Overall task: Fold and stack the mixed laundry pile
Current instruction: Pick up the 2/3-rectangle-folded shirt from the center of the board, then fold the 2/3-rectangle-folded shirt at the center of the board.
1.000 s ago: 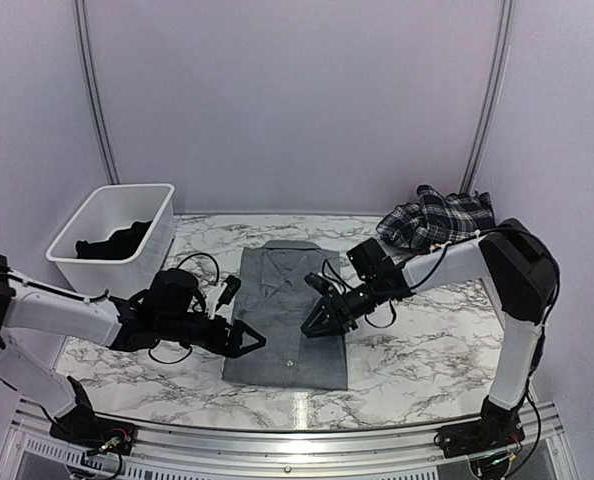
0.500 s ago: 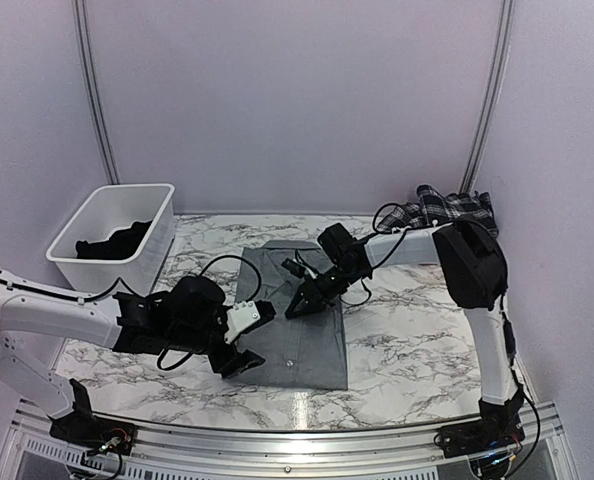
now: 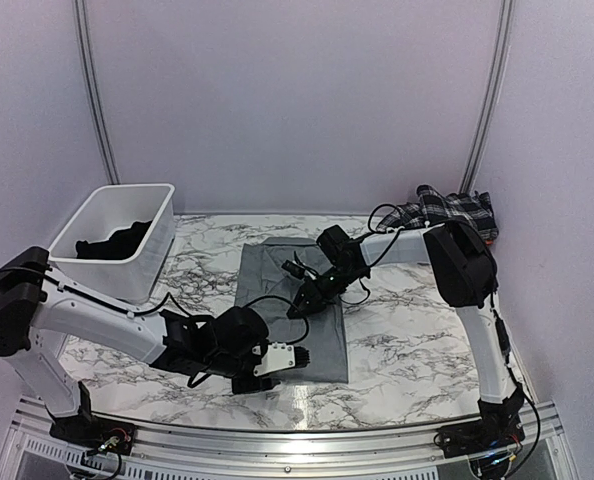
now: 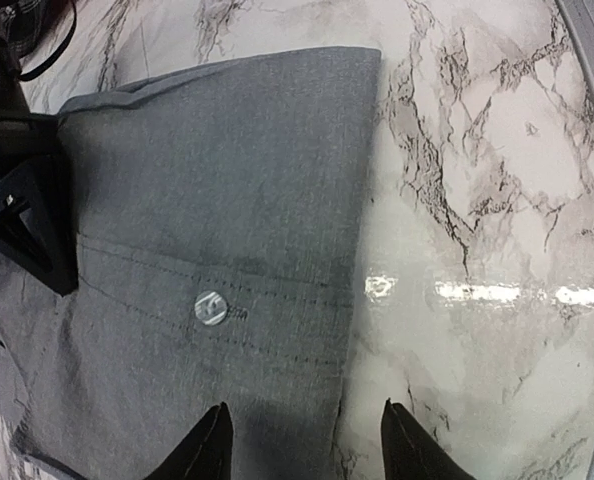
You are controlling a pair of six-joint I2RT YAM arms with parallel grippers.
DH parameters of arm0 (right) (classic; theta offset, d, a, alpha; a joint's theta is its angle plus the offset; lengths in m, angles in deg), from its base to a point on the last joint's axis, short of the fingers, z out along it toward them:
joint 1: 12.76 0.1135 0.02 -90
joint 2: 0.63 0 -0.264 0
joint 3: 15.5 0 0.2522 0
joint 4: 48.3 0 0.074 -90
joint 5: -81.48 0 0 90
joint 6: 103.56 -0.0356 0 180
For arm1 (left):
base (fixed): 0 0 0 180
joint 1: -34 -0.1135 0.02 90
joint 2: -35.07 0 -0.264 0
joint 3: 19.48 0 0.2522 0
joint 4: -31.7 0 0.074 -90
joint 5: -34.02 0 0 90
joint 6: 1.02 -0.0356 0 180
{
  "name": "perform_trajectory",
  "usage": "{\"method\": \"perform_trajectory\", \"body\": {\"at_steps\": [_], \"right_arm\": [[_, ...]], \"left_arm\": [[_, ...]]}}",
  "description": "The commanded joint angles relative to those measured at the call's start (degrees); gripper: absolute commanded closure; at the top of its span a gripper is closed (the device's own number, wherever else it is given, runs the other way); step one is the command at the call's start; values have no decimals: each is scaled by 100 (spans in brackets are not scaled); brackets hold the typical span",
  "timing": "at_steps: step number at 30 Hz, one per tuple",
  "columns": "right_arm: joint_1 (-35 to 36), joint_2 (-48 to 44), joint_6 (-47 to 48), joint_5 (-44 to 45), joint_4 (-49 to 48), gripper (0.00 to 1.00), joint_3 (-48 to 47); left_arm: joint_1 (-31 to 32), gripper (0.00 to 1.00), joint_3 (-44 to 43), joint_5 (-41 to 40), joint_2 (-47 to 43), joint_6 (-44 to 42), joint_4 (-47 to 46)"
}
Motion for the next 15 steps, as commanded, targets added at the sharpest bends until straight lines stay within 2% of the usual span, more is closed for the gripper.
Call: {"method": "perform_trajectory", "body": {"at_steps": [1,5,8,12,13,14,15], "right_arm": [[-8,146,132,509,264,100,132],[-6,190,127,501,269,100,133],[-6,215,121,512,274,100,130],[16,182,134,524,285,100,197],[45,137,136,548,278,100,251],[67,69,117,561,262,100,338],[106,-21,73,534,202,100,468]], "left_arm": [[141,50,-296,-442,390,-529,-232],[232,53,-355,-726,652,-989,-334],[252,60,-386,-931,774,-1274,-294],[323,79,-616,-1059,704,-1254,-52],[349,87,-734,-1084,633,-1188,170],[376,99,-879,-1120,544,-1084,442],[394,100,-1029,-1129,452,-948,734]]}}
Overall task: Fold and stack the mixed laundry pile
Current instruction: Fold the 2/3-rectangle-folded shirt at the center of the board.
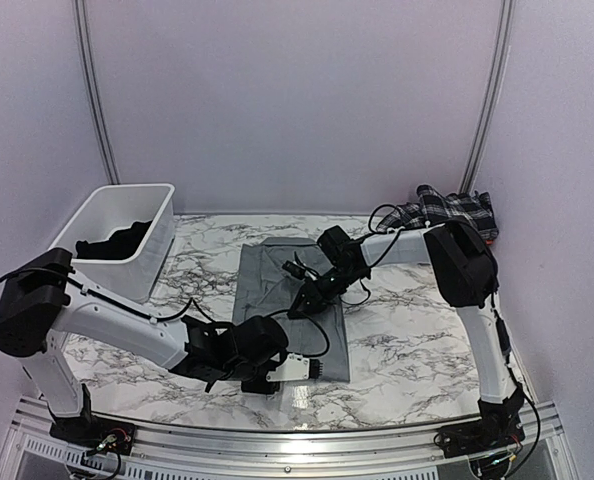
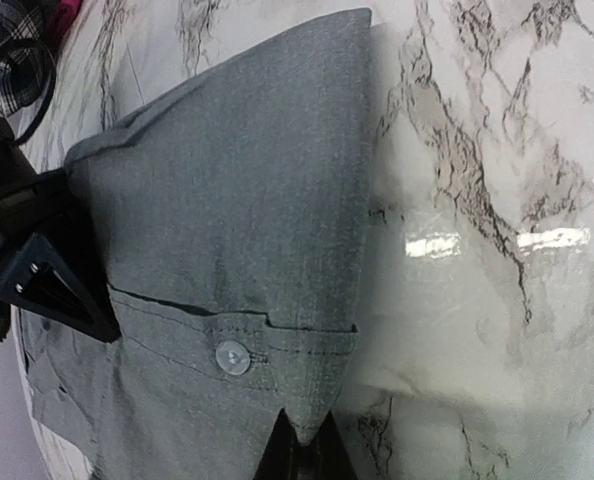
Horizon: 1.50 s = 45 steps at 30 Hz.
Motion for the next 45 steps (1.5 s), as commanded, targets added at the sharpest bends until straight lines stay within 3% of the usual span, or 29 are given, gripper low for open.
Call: {"method": "perform_trajectory", "body": {"at_steps": [1,8,14,23,28,35,45], "right_arm": [[144,-95,39,512,198,100,545],[588,-973,-57,404,25,100,1697],[1039,-1791,-11,-46,91,100,2486],[173,-1718,80,321,699,70,614],[-283,-1039,-143,1194,737,64,-635],[-395,157,256,1886,1186,62,-1691],[-59,137,647,1755,995,70,-825]], "left_arm": [[118,100,-644,-113,-362,305,1015],[142,100,-1064,641,-1272,1038,2278],[134,100,-1410,1122,-1595,1280,2838],[105,100,-1796,1668,-1445,967,3248],[-59,100,-2144,1878,-1077,776,3333],[-412,100,-2576,2322,-661,519,3435],[-596,100,-2908,2972,-670,692,3860]]}}
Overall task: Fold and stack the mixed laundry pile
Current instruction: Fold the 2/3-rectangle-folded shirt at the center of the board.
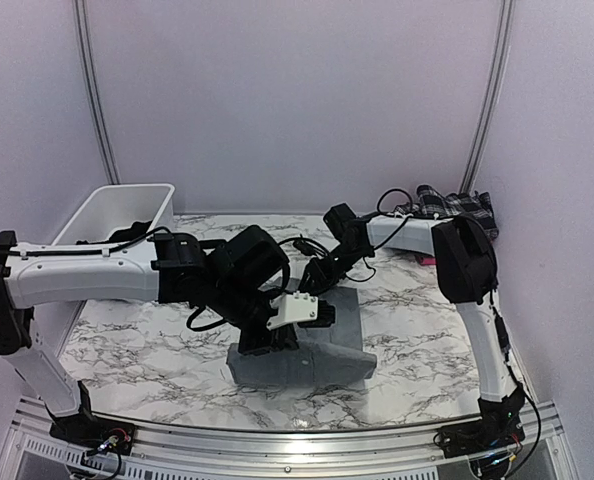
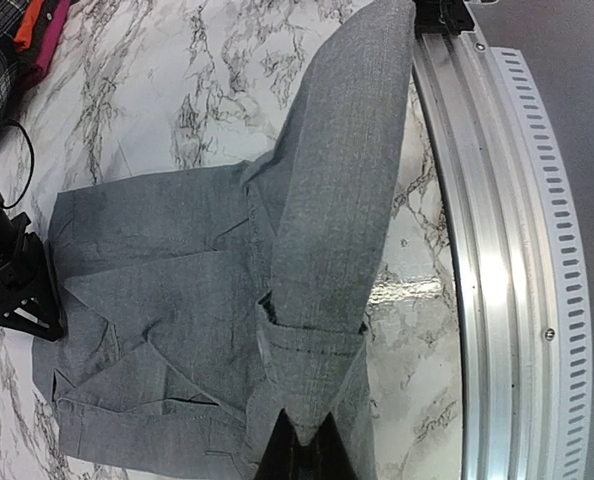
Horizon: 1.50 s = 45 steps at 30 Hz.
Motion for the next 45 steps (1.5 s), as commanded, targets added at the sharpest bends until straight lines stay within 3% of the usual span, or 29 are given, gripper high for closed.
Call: {"method": "perform_trajectory", "body": {"at_steps": [1,8,12,24,32,45], "right_arm": [[373,-254,171,28,151,70,651],[996,-1176,-517,-382,-702,70,2222],[1114,-1463,-696,-657,-957,70,2582],[1044,-1136,-535,-1057,-669,70,1932],[442,-870,-507,-1057,-409,68,1064],[689,-95,31,-1340,-73,83,1097]], "left_arm": [[-30,100,-388,652,-38,124,522],[-257,100,-209,499,-103,-5,808],[-528,100,-401,357,221,-322,798],[-1168,100,-855,158,1204,-1049,565],[-1173,100,-697,288,1274,-1213,454],[-1209,100,-638,-218,1294,-1696,-125]]}}
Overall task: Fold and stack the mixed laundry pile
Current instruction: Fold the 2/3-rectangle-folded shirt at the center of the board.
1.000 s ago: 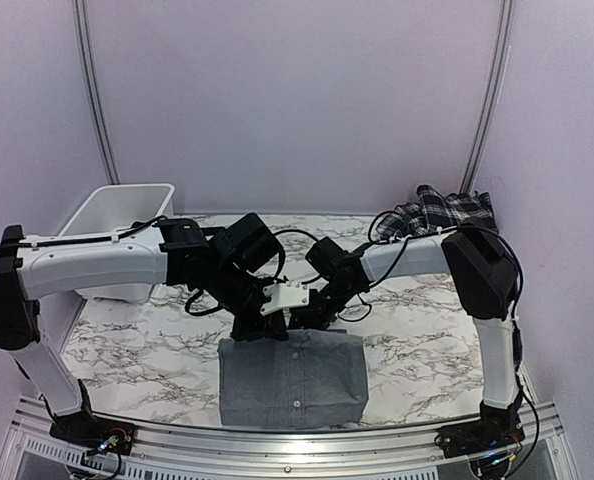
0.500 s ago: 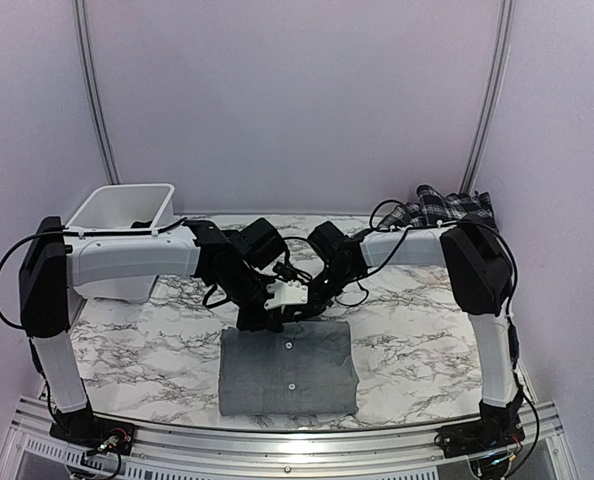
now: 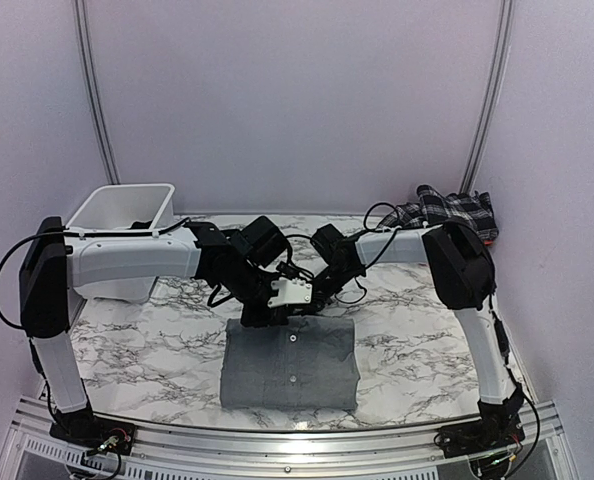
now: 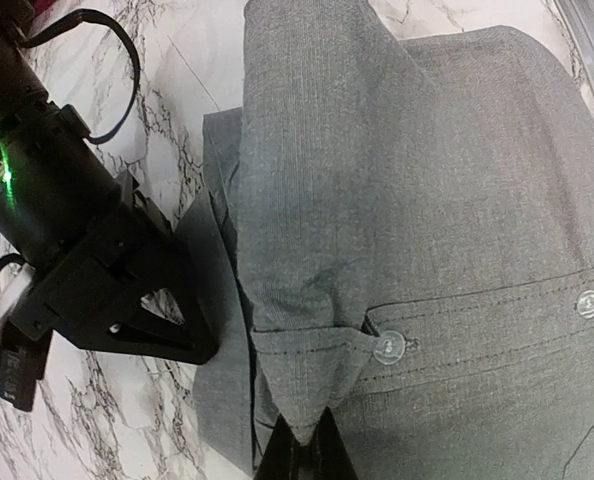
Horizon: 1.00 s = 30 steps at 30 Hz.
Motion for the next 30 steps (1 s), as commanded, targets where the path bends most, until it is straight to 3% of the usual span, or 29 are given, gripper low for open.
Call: {"method": "perform_trajectory", "body": {"at_steps": [1,14,20,25,30], "right_arm": [[182,119,273,-16,300,84,168],[265,-150,299,-135,174,86,527],[-71,-261,105,372,432,68,-122],[-649,-596,-225,777,506,60,-523],[-1175,-1304,-337,645,322,51,24]], "left_arm": [[-65,100,-9,-211,57,-289,-289],[-261,100,-149,-342,340,-539,-609],[-295,99,151,-520,479,-630,-1092],[-293,89,308,-593,597,-712,-1488],[-380,61,22,-943,648,-197,-1747]]}}
